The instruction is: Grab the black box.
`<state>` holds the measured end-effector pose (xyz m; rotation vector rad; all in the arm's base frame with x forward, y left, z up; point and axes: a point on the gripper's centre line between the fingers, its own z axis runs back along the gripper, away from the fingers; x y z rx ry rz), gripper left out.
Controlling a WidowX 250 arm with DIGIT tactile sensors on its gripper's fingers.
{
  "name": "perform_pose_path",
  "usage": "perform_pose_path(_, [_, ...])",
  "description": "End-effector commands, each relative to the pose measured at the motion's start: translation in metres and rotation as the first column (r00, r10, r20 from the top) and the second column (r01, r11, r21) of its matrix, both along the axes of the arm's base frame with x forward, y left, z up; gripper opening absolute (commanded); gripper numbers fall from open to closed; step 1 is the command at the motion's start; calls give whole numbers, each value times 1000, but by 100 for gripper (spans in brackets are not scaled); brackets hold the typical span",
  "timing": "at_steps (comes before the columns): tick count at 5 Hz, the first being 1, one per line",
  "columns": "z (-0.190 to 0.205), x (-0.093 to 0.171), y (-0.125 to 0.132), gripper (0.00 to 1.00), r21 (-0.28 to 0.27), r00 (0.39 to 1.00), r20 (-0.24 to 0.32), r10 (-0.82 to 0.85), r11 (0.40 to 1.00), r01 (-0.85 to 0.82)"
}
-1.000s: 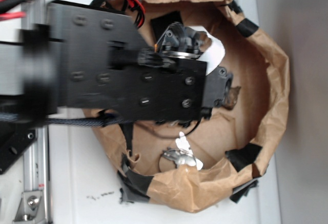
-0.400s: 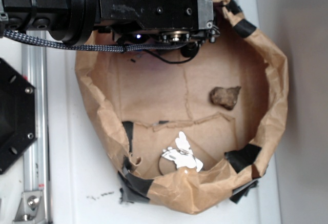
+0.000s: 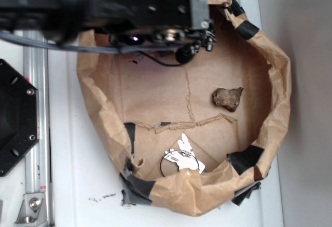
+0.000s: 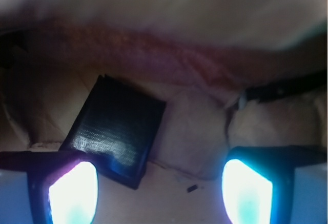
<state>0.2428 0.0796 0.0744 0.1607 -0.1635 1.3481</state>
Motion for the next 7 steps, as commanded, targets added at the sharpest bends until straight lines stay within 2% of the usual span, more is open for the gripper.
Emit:
perform_pose_path(1, [12,-7,12,100,13,998,52,25,1000,-25])
perform_pose_path(2, [-12,-7,9,100,-21,998,-36,61,998,-62])
perform_pose_path(3, [-36,-7,20,100,-16,997,-47,67,998,-68])
perform_pose_path(5, [-41,-1,19,100,-10,999,20,35,999,-35])
perform_pose_path(6, [-48,14,23,100,12,998,20,64,998,-65])
perform_pose_path(7, [-52,21,27,100,12,996,4,84,996,-84])
